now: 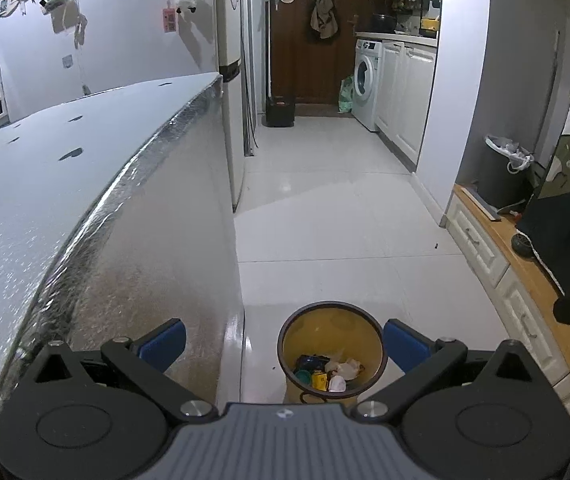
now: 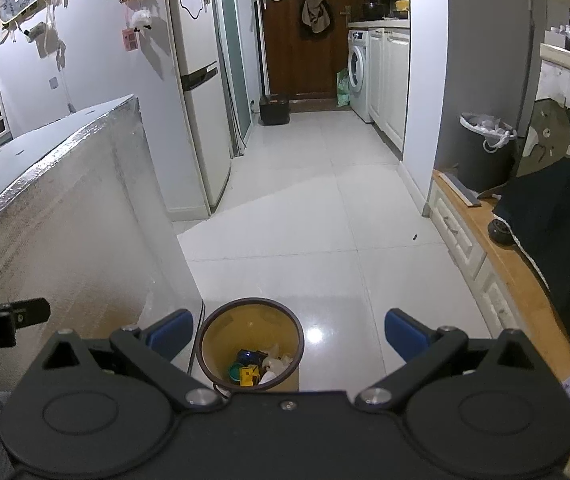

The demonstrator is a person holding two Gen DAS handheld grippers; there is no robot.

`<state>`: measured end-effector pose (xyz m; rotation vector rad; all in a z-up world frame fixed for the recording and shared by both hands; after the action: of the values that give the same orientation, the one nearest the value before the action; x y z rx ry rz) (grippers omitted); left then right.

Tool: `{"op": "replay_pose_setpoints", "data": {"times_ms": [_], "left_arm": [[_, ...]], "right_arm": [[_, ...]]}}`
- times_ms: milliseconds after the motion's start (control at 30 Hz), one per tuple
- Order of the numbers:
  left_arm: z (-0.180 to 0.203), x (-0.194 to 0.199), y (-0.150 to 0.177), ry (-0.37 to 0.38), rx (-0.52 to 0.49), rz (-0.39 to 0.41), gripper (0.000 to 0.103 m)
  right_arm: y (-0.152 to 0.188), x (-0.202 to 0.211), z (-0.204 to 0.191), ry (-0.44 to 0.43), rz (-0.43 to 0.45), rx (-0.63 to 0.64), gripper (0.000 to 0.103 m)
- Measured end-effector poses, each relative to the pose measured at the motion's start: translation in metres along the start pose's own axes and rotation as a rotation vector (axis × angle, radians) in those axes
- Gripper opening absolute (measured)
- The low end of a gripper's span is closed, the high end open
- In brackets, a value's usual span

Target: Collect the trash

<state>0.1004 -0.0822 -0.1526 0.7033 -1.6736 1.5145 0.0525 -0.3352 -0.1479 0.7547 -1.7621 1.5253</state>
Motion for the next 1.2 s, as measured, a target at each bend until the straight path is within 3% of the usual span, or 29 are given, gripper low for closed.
{"op": "replay_pose_setpoints", "data": {"times_ms": [267,1200], "left_arm": [[-0.004,0.007,0.009,0.032,0.002,0.029,0.103],[-0.001,0.009,0.01,-0.003,-0.001,0.042,0.103]], "right_arm": [[0.003,0.001,-0.006,0.029,0.026,0.031,0.103],[0.008,0.006,-0.012,0.047,0.056,0.064,0.103]]}}
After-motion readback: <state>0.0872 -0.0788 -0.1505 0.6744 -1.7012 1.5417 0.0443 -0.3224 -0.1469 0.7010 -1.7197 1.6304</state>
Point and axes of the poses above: each gripper's, at about its wrist camera, not at the fingertips, and x roughly against the way its jaws point, z to its right, y to its underside, the point moved 8 cm from there along -x, roughly the way its jaws point, and after that the axes turned 14 degrees about -z, right-handed, at the moved point
